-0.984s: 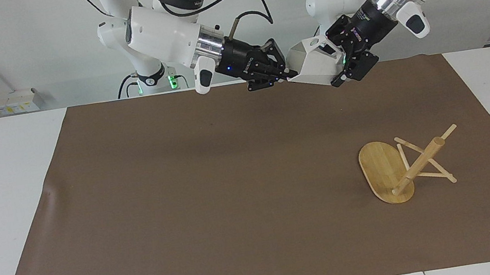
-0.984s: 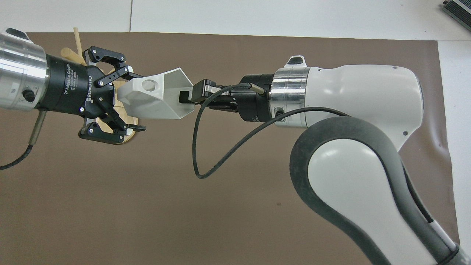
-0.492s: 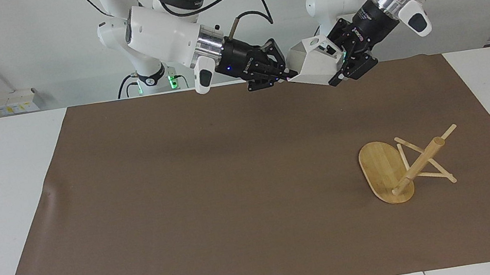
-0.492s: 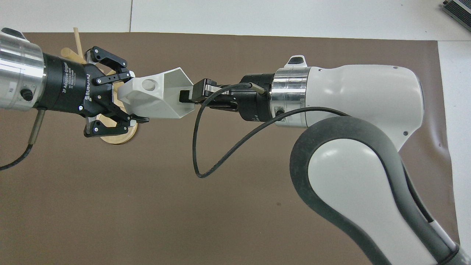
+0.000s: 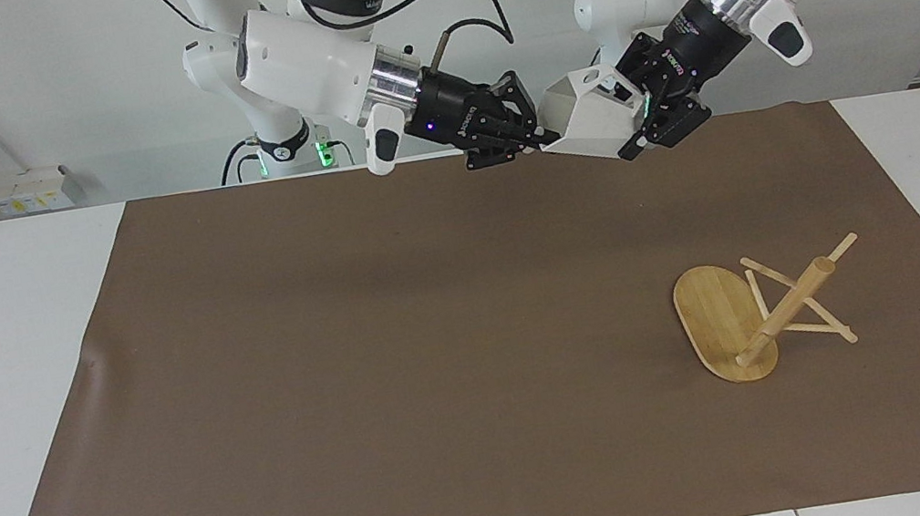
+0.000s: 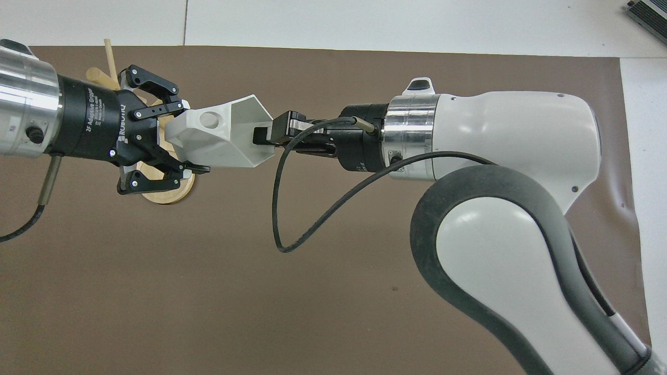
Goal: Hang cup on rack
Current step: 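Close the left gripper on the cup held by the right gripper, then open the right gripper and withdraw it while the left gripper holds the cup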
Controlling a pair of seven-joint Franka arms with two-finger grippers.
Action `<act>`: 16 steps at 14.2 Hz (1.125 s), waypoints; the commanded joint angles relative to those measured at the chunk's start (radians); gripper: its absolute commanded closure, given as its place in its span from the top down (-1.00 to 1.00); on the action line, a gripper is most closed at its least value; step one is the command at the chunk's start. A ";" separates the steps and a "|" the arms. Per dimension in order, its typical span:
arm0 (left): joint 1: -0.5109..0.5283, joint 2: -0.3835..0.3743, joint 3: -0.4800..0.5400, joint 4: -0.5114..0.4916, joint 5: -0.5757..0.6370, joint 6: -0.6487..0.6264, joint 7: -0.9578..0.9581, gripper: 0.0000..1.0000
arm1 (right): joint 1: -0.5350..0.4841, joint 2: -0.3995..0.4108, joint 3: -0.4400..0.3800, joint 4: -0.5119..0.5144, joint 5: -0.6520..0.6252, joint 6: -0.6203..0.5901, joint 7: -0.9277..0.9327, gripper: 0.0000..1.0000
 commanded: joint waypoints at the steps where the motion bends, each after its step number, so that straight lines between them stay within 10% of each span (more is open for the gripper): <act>1: 0.007 -0.031 0.018 -0.038 -0.017 0.071 -0.033 -1.00 | -0.002 -0.006 0.012 -0.012 -0.001 0.005 0.040 -0.22; 7: 0.021 -0.051 0.018 -0.084 -0.014 0.104 -0.034 -1.00 | -0.002 -0.006 0.012 -0.013 -0.050 0.005 0.045 1.00; 16: 0.036 -0.129 0.021 -0.345 -0.008 0.443 -0.302 -1.00 | -0.075 -0.011 -0.010 -0.024 -0.205 0.004 0.036 1.00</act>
